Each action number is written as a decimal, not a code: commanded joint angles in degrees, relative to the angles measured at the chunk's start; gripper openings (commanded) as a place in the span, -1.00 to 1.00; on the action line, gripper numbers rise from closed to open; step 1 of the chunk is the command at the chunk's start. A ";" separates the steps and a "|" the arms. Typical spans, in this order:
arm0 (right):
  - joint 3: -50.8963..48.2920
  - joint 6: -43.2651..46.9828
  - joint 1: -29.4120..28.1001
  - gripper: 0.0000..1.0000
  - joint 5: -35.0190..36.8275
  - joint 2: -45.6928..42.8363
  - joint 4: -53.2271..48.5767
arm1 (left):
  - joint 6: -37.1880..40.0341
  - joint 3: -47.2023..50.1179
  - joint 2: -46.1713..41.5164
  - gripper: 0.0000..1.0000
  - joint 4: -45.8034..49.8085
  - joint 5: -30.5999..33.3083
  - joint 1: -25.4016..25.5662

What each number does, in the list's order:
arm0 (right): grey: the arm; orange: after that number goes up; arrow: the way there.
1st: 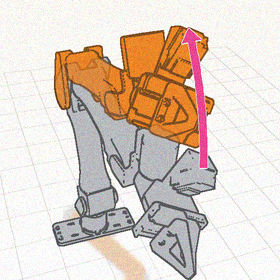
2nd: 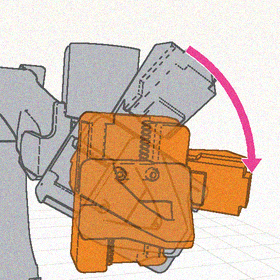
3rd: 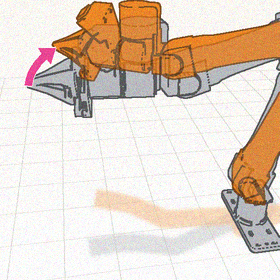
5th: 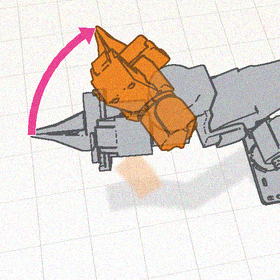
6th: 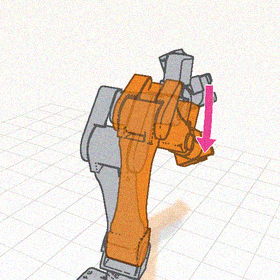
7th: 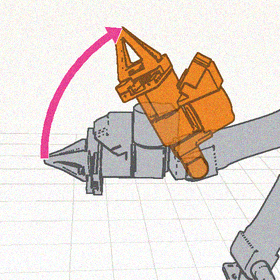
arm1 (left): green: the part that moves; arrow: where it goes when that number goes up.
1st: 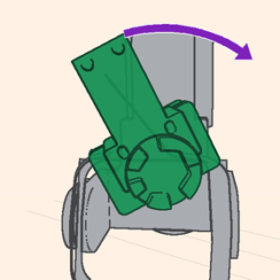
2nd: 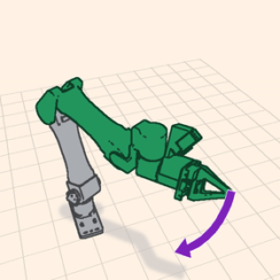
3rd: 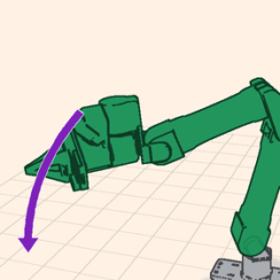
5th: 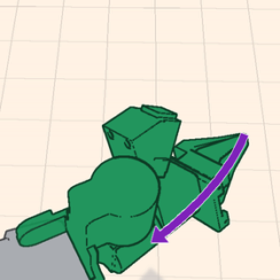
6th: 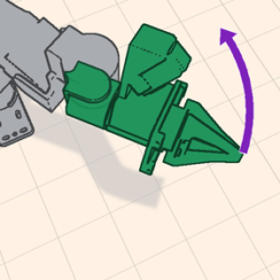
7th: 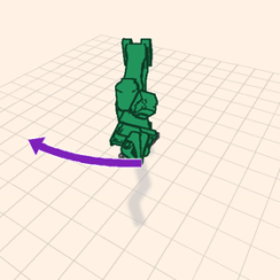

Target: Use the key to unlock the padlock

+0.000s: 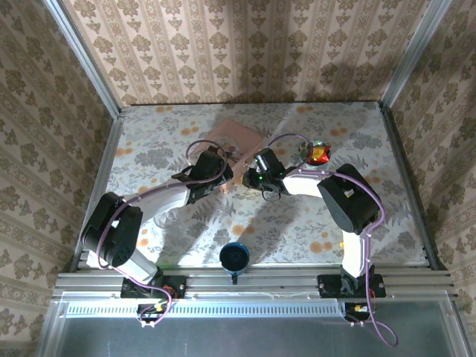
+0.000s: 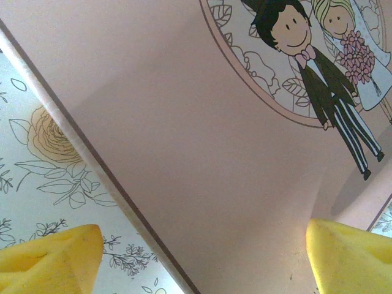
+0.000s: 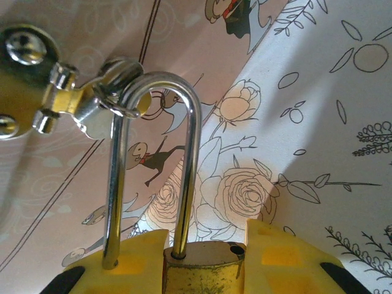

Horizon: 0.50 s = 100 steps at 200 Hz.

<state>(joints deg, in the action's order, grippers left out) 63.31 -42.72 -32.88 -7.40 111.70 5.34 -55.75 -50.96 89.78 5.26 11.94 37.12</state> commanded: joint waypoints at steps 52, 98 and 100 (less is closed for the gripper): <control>4.23 -2.46 3.04 -0.93 0.86 -0.66 3.37 | 0.11 3.15 1.51 0.67 7.01 -0.96 0.49; 5.66 5.59 3.35 -0.86 -1.13 -1.95 2.48 | 0.11 3.37 1.32 0.64 7.06 -0.65 0.39; 5.79 6.08 3.35 -0.86 -1.13 -2.06 2.30 | 0.11 3.40 1.38 0.64 7.05 -0.68 0.36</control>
<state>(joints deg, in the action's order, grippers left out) 64.97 -41.91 -31.07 -9.52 111.70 3.18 -55.94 -50.28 89.78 3.62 11.55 37.43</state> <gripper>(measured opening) 0.265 0.823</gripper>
